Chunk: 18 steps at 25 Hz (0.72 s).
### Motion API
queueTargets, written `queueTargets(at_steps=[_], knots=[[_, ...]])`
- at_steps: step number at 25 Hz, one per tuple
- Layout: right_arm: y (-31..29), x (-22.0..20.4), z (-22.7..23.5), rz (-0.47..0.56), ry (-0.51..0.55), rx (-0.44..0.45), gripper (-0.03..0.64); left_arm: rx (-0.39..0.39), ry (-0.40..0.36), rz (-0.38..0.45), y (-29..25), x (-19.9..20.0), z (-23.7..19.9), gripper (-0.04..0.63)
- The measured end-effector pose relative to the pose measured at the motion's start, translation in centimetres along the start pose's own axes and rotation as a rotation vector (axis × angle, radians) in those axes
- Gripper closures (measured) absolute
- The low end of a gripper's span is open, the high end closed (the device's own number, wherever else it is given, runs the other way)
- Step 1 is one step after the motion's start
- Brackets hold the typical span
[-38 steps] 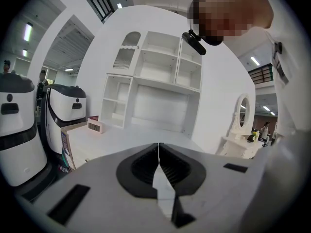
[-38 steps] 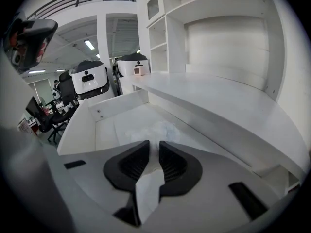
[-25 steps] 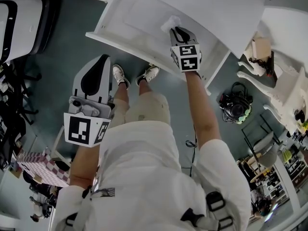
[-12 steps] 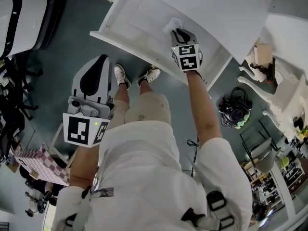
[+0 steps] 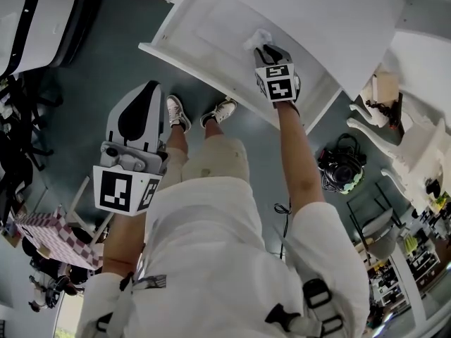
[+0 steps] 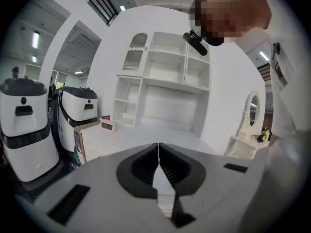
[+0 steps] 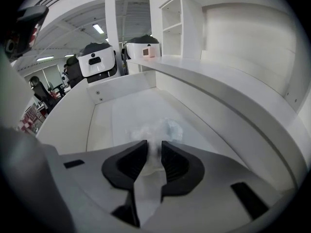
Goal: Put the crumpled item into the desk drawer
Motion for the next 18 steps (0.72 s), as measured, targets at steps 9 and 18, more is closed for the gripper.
queueTargets(at_steps=[9,18], knots=[[-0.1,0.2,-0.3,-0.015,0.044,0.003,0.491,0.006,-0.002,0.003,1.7,0.6,-0.8,0.577],[-0.1,0.2,-0.1,-0.026,0.055,0.008,0.466,-0.018,-0.001,0.004,1.6,0.8,-0.5,0.577]])
Point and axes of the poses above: the fingertips, and each gripper's own axes: y backward along the fingers, z to its right, x out of its top, the point moved 7 cm from there along y, backward along the fingers, and after that the axes turned 9 degrees about y, right-handed, at the moved point
